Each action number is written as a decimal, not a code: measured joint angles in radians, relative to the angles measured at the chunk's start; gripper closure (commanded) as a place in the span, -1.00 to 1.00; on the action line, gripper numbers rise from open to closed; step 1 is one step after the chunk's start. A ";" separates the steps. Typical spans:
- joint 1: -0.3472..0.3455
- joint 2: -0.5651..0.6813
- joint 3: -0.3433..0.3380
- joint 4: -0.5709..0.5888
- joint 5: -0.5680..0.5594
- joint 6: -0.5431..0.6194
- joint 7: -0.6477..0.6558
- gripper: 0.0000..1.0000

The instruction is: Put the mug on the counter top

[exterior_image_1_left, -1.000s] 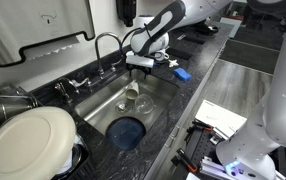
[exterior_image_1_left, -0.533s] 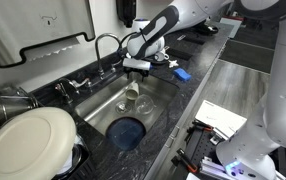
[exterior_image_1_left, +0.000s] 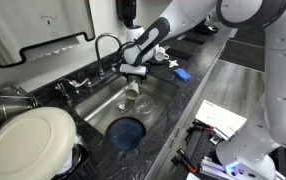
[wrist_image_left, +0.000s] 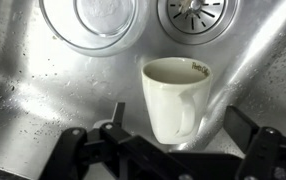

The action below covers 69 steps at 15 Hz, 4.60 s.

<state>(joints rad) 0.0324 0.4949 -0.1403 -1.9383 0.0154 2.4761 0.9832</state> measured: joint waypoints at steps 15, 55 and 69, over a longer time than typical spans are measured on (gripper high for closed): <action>0.027 0.178 -0.050 0.157 -0.021 0.009 0.105 0.40; -0.353 0.009 -0.026 0.038 0.789 -0.279 -0.264 0.91; -0.422 0.010 -0.105 0.167 0.913 -0.502 -0.274 0.91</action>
<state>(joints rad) -0.3893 0.5054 -0.2458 -1.7713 0.9281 1.9738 0.7088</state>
